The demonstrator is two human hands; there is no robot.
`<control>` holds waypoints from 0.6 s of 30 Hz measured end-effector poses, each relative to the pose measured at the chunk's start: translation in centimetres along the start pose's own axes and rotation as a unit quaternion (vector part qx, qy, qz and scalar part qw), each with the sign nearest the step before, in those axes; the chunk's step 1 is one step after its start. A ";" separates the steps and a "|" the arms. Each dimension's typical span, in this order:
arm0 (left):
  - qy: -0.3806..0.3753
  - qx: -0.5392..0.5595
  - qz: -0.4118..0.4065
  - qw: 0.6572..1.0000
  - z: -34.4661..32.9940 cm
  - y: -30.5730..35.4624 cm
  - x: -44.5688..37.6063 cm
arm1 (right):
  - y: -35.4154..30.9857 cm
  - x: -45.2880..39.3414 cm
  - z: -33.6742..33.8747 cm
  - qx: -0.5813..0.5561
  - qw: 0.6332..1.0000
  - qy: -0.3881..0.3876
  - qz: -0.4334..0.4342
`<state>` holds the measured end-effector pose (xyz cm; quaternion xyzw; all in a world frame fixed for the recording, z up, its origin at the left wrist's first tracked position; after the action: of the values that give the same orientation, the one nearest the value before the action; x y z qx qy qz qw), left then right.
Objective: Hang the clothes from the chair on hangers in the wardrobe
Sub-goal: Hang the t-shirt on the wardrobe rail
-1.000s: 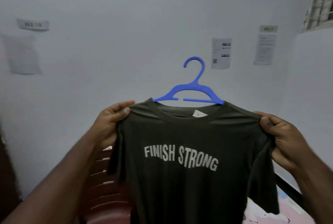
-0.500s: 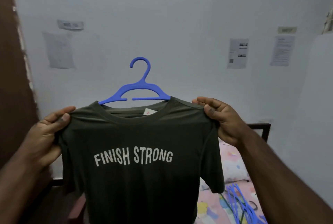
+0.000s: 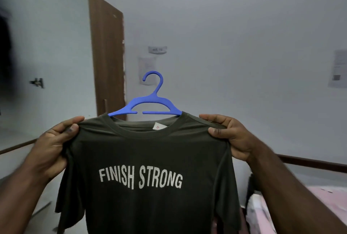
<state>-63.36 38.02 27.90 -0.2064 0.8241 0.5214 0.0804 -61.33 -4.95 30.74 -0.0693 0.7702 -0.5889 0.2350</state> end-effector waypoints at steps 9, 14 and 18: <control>0.089 -0.013 -0.040 0.995 6.1 3.9 -0.2 | 3.0 -9.5 -4.4 -0.048 0.995 -0.083 0.001; 0.146 -0.013 -0.072 0.987 9.1 6.2 1.2 | 5.1 -14.6 -7.5 -0.020 0.990 -0.141 -0.009; 0.178 -0.025 -0.098 0.979 11.6 8.1 3.0 | 7.3 -17.6 -10.8 -0.022 0.984 -0.174 -0.024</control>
<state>-70.42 50.63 28.40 -0.3773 0.7877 0.4866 -0.0221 -49.42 13.43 30.93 -0.1940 0.7286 -0.5560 0.3497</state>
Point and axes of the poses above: each hand's wrist, its own x-axis away from the middle knuckle, its own z-axis out of the back of the hand, y = z × x, the point moved 3 cm from there along -x, towards the middle knuckle, and after that the axes turned 4 degrees about x, right-handed, at the moved point
